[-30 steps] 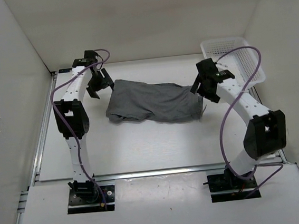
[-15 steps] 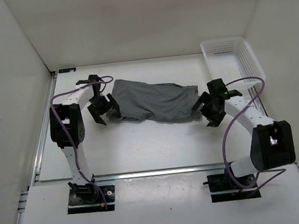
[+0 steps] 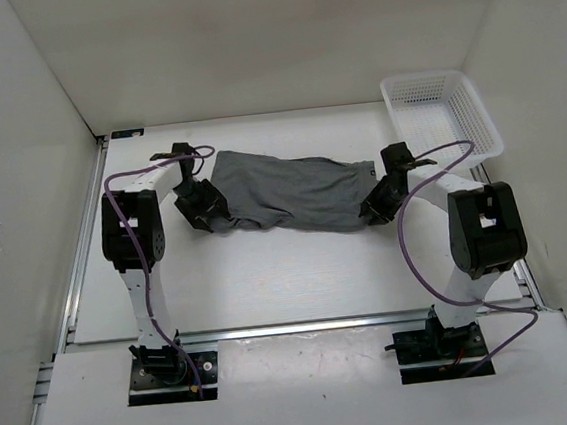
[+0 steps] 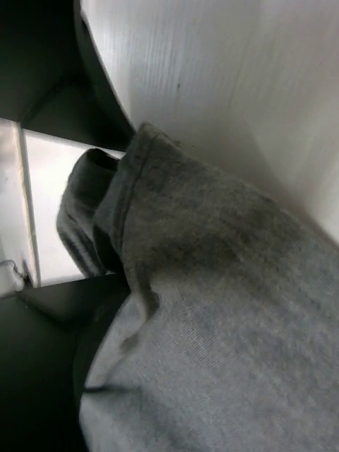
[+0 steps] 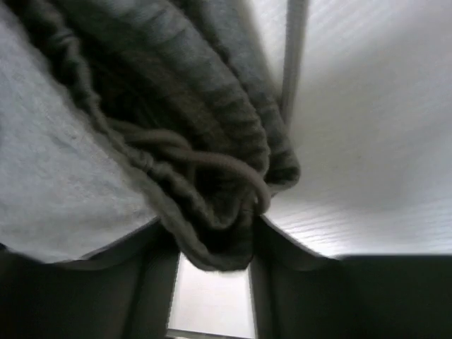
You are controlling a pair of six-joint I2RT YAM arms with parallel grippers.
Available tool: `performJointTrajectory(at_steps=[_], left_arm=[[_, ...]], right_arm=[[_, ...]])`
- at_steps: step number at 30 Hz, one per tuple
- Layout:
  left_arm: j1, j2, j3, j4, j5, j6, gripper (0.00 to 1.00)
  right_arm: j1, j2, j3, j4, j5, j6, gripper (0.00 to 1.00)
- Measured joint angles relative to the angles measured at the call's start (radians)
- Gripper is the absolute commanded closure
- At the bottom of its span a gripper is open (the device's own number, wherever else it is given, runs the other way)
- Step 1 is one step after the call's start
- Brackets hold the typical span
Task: Fold and stack the shorts
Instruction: Fold the shorts
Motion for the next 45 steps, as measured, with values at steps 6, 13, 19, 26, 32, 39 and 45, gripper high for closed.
performJointTrajectory(at_steps=[6, 13, 19, 26, 32, 39, 45], left_arm=[[0.000, 0.009, 0.009, 0.002, -0.001, -0.019, 0.90], [0.035, 0.091, 0.318, -0.147, -0.021, 0.027, 0.90], [0.100, 0.108, 0.740, -0.252, -0.031, 0.085, 0.90], [0.135, -0.191, 0.405, -0.233, -0.032, 0.142, 0.56], [0.161, -0.321, -0.088, -0.183, -0.105, 0.173, 0.06], [0.169, -0.342, -0.153, -0.154, -0.133, 0.171, 0.43], [0.129, -0.395, -0.303, -0.089, -0.082, 0.163, 0.00]], right_arm=[[0.001, 0.015, 0.008, -0.002, 0.007, 0.000, 1.00], [0.002, 0.041, 0.179, -0.066, 0.015, -0.020, 1.00], [0.014, 0.080, 0.516, -0.062, 0.014, -0.055, 1.00], [0.037, -0.118, 0.338, 0.011, -0.006, -0.105, 1.00], [0.057, -0.256, -0.072, 0.014, 0.076, -0.148, 0.23], [0.051, -0.332, -0.179, -0.063, 0.159, -0.129, 0.93], [0.051, -0.382, -0.130, -0.064, 0.191, -0.119, 0.43]])
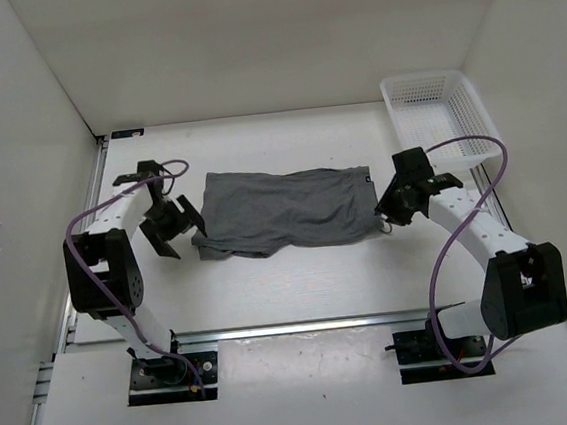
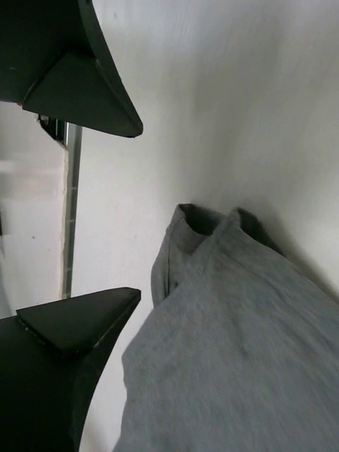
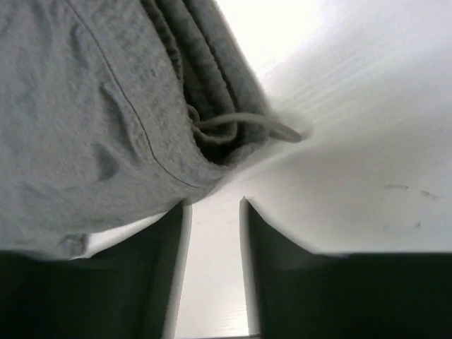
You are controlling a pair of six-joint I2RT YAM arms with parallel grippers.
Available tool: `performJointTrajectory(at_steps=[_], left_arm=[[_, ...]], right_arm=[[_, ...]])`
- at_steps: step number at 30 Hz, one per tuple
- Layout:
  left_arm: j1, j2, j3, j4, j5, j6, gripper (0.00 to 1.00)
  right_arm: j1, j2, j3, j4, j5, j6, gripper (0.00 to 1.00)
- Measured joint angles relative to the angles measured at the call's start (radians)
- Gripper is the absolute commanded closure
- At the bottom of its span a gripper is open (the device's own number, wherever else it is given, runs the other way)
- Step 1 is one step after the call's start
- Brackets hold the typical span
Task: Fold and stack the shorts
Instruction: Fold the shorts
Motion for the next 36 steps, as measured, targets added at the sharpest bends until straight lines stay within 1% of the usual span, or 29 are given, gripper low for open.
performJointTrajectory(at_steps=[1, 2, 3, 5, 10, 12, 13, 14, 16, 17, 18, 20, 21, 22, 25, 28, 31, 34, 36], left_arm=[[-0.007, 0.000, -0.037, 0.009, 0.016, -0.008, 0.00], [-0.014, 0.003, -0.069, 0.019, 0.031, -0.014, 0.00], [-0.019, 0.006, -0.101, 0.027, 0.048, -0.020, 0.00], [-0.029, 0.021, -0.138, 0.034, 0.072, -0.035, 0.00], [-0.033, 0.087, -0.142, 0.094, 0.098, -0.057, 0.00], [-0.038, 0.120, -0.137, 0.104, 0.106, -0.068, 0.07], [-0.037, 0.129, -0.129, 0.098, 0.111, -0.072, 0.18], [-0.038, 0.132, -0.125, 0.098, 0.115, -0.077, 0.25], [-0.040, 0.145, -0.111, 0.103, 0.117, -0.082, 0.40], [-0.042, 0.152, -0.104, 0.110, 0.116, -0.082, 0.56], [-0.042, 0.157, -0.097, 0.115, 0.117, -0.086, 0.65], [-0.043, 0.165, -0.087, 0.130, 0.115, -0.085, 0.84], [-0.043, 0.169, -0.080, 0.137, 0.115, -0.085, 0.90], [-0.045, 0.172, -0.072, 0.139, 0.113, -0.084, 0.90], [-0.047, 0.184, -0.027, 0.129, 0.101, -0.084, 0.90], [-0.045, 0.209, 0.055, 0.094, 0.077, -0.083, 0.90], [-0.027, 0.239, 0.200, 0.032, 0.058, -0.080, 0.90], [0.010, 0.257, 0.374, -0.021, 0.041, -0.074, 0.90], [0.034, 0.254, 0.464, -0.040, 0.033, -0.069, 0.90]], right_arm=[[0.000, 0.001, 0.000, -0.005, -0.002, -0.001, 0.28], [0.000, 0.003, 0.000, -0.008, -0.005, -0.007, 0.10], [0.000, 0.006, 0.000, -0.009, -0.007, -0.007, 0.06], [-0.004, 0.027, 0.004, -0.013, -0.014, -0.026, 0.01], [-0.022, 0.129, 0.047, -0.023, -0.052, -0.035, 0.01], [-0.029, 0.166, 0.051, -0.020, -0.075, -0.032, 0.01], [-0.031, 0.183, 0.051, -0.020, -0.087, -0.029, 0.01], [-0.032, 0.197, 0.051, -0.017, -0.097, -0.024, 0.02], [-0.032, 0.224, 0.051, 0.000, -0.116, -0.019, 0.13], [-0.032, 0.237, 0.051, 0.011, -0.123, -0.013, 0.19], [-0.032, 0.254, 0.051, 0.024, -0.133, -0.008, 0.38], [-0.032, 0.285, 0.051, 0.045, -0.146, 0.000, 0.57], [-0.031, 0.298, 0.050, 0.055, -0.149, 0.005, 0.67], [-0.030, 0.308, 0.050, 0.061, -0.150, 0.006, 0.83], [-0.029, 0.319, 0.055, 0.068, -0.153, 0.007, 1.00], [-0.027, 0.333, 0.090, 0.055, -0.146, 0.008, 1.00], [-0.023, 0.353, 0.166, 0.037, -0.139, 0.005, 1.00], [-0.021, 0.371, 0.290, 0.022, -0.138, 0.004, 1.00], [-0.019, 0.370, 0.356, 0.025, -0.138, 0.002, 1.00]])
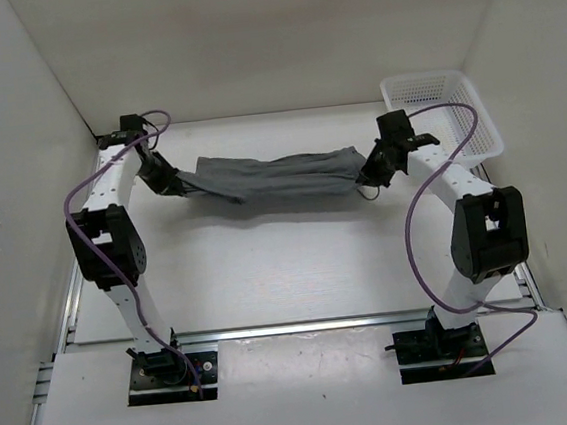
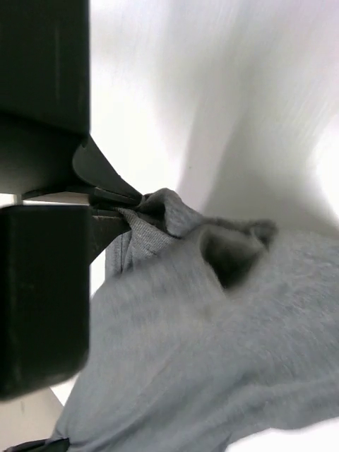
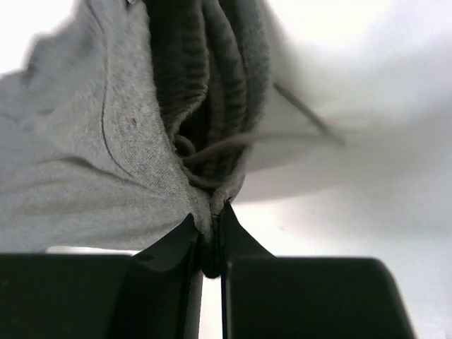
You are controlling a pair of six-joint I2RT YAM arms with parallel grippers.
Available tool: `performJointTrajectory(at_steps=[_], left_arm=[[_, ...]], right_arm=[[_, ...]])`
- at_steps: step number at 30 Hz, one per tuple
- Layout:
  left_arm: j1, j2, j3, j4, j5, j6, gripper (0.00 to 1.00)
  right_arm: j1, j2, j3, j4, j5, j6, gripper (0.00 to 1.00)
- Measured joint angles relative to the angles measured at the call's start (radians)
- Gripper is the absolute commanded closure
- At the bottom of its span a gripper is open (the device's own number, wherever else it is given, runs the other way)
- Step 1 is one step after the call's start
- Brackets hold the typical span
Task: Fold and stack the shorts
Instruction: Fold the shorts
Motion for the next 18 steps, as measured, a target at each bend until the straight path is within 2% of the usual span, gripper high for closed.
performJointTrajectory(at_steps=[2, 4, 8, 11, 12, 14, 15, 18], left_arm=[[0.018, -0.021, 0.014, 0.008, -0.005, 0.005, 0.90], [0.031, -0.055, -0.045, 0.016, -0.010, 0.007, 0.90], [0.044, -0.110, -0.324, 0.071, -0.012, 0.010, 0.88], [0.052, -0.080, -0.492, 0.086, 0.002, 0.009, 0.77], [0.054, -0.065, -0.524, 0.087, 0.004, 0.011, 0.55], [0.061, -0.068, -0.540, 0.071, 0.023, 0.009, 0.35], [0.063, -0.079, -0.540, 0.082, 0.014, 0.018, 0.33], [0.067, -0.112, -0.524, 0.101, -0.008, 0.024, 0.34]], right_arm=[[0.005, -0.012, 0.019, 0.021, 0.003, -0.001, 1.00], [0.013, -0.043, -0.013, 0.029, 0.013, -0.002, 1.00], [0.026, -0.154, -0.229, 0.061, 0.036, -0.003, 1.00], [0.026, -0.188, -0.398, 0.062, 0.038, 0.001, 0.34], [0.026, -0.187, -0.435, 0.053, 0.043, -0.004, 0.14], [0.021, -0.194, -0.467, 0.027, 0.053, -0.017, 0.07], [0.019, -0.203, -0.468, 0.029, 0.061, -0.021, 0.04], [0.019, -0.228, -0.453, 0.028, 0.081, -0.031, 0.04]])
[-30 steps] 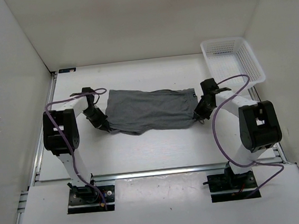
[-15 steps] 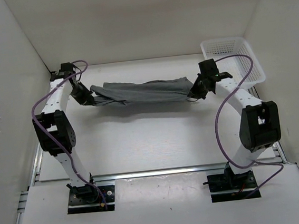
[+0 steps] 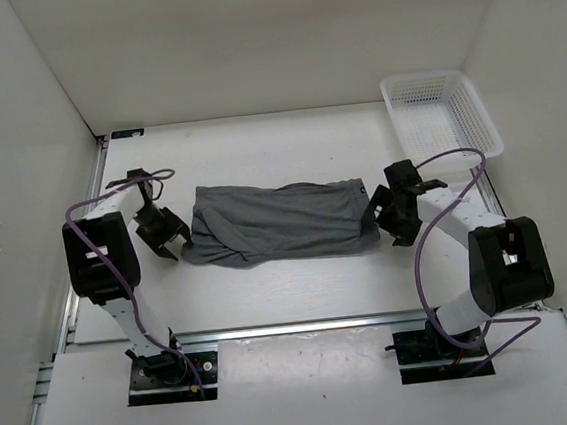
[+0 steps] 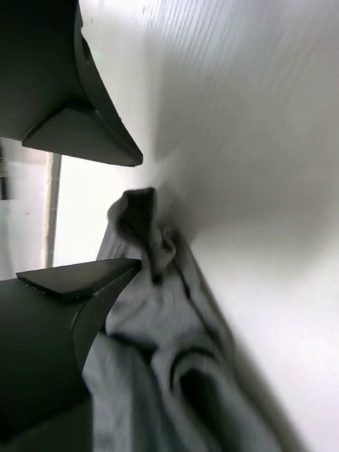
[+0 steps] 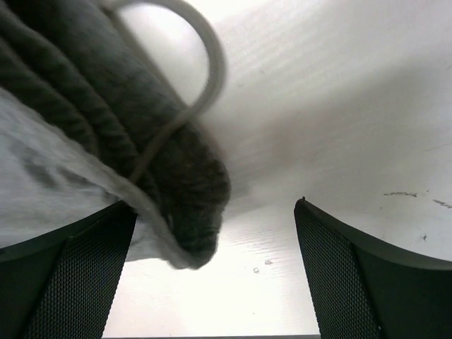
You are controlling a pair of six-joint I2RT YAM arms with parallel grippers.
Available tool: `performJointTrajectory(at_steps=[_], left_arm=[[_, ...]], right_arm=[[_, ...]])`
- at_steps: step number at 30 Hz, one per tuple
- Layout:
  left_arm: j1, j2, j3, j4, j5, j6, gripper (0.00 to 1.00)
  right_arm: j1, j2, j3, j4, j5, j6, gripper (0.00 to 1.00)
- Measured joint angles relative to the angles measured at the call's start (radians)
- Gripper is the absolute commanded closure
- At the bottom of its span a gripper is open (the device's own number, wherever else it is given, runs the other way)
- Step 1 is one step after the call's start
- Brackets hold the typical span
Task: Fold and stack the shorts
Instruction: Fold the shorts
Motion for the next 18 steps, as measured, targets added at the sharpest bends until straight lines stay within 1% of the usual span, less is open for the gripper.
performJointTrajectory(at_steps=[1, 3, 7, 8, 11, 12, 13, 15, 16, 17, 18], left_arm=[[0.000, -0.007, 0.016, -0.004, -0.011, 0.001, 0.38], [0.001, -0.019, 0.060, -0.008, -0.042, 0.004, 0.42], [0.001, -0.036, 0.153, -0.037, -0.134, -0.005, 0.42], [0.000, -0.042, 0.171, -0.044, -0.156, -0.011, 0.44], [-0.003, -0.060, 0.229, -0.067, -0.184, -0.026, 0.62], [-0.008, -0.061, 0.251, -0.072, -0.190, -0.028, 0.65], [-0.018, -0.059, 0.283, -0.082, -0.195, -0.024, 0.66], [-0.057, -0.035, 0.369, -0.098, -0.198, -0.014, 0.65], [-0.084, -0.016, 0.417, -0.106, -0.200, -0.012, 0.48], [-0.110, 0.004, 0.458, -0.106, -0.203, -0.002, 0.41], [-0.142, 0.036, 0.513, -0.120, -0.206, -0.002, 0.36]], right_arm=[[0.000, -0.003, 0.010, -0.003, 0.006, -0.001, 0.04], [0.000, -0.006, 0.038, -0.005, 0.021, -0.006, 0.04], [0.000, -0.026, 0.070, -0.005, 0.038, -0.018, 0.03], [0.000, -0.034, 0.072, -0.007, 0.042, -0.019, 0.03], [0.000, -0.045, 0.074, -0.012, 0.050, -0.022, 0.03], [0.000, -0.045, 0.074, -0.014, 0.051, -0.022, 0.03], [0.000, -0.045, 0.074, -0.016, 0.052, -0.022, 0.03], [0.000, -0.045, 0.074, -0.024, 0.052, -0.022, 0.03], [0.000, -0.045, 0.074, -0.027, 0.053, -0.022, 0.03], [0.000, -0.045, 0.074, -0.029, 0.053, -0.022, 0.03], [0.000, -0.045, 0.074, -0.030, 0.054, -0.022, 0.03]])
